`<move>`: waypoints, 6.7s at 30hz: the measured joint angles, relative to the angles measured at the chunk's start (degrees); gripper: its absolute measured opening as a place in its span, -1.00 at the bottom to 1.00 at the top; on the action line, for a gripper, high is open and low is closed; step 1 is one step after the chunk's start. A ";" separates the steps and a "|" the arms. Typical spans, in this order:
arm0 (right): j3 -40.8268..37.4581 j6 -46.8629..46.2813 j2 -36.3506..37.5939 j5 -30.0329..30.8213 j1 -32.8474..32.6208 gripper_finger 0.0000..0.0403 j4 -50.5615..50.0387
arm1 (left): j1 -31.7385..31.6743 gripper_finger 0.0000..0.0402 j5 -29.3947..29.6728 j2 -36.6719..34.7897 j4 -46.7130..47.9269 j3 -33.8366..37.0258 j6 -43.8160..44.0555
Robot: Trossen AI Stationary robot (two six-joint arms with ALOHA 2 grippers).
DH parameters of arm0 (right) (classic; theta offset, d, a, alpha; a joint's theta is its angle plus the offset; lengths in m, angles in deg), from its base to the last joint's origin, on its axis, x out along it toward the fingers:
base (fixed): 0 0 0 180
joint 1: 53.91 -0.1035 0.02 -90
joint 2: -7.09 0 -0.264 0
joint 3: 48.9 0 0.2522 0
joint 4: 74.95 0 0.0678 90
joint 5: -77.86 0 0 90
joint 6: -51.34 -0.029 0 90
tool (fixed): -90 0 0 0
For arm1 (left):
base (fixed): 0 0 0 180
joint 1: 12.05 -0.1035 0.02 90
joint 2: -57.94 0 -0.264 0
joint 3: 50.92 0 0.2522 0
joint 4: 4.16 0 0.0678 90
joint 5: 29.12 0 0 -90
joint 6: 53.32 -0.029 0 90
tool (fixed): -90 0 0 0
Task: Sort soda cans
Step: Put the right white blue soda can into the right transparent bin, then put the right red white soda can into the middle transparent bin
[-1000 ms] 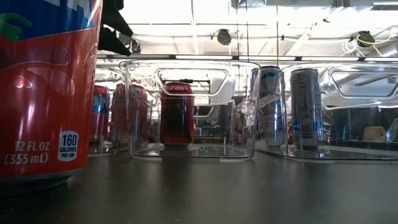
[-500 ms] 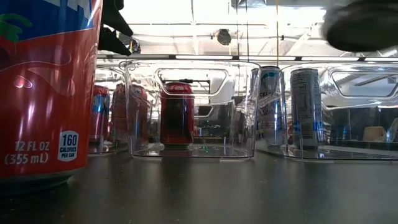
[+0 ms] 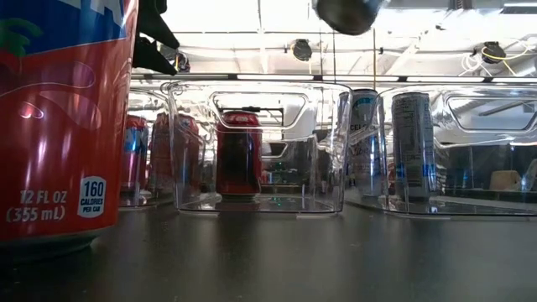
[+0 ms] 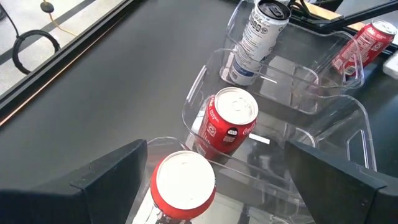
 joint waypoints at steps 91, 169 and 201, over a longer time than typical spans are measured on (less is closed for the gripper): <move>-46.34 4.59 16.15 -19.67 22.12 0.49 14.78 | 0.00 0.92 0.00 -0.02 0.02 0.00 0.01; -46.29 0.13 31.66 -19.11 -8.71 0.99 5.52 | -0.01 0.92 0.00 -0.02 0.00 0.00 0.13; -62.26 -5.01 24.10 -27.16 -16.63 0.98 27.59 | 0.01 0.92 0.00 0.00 0.02 0.00 2.41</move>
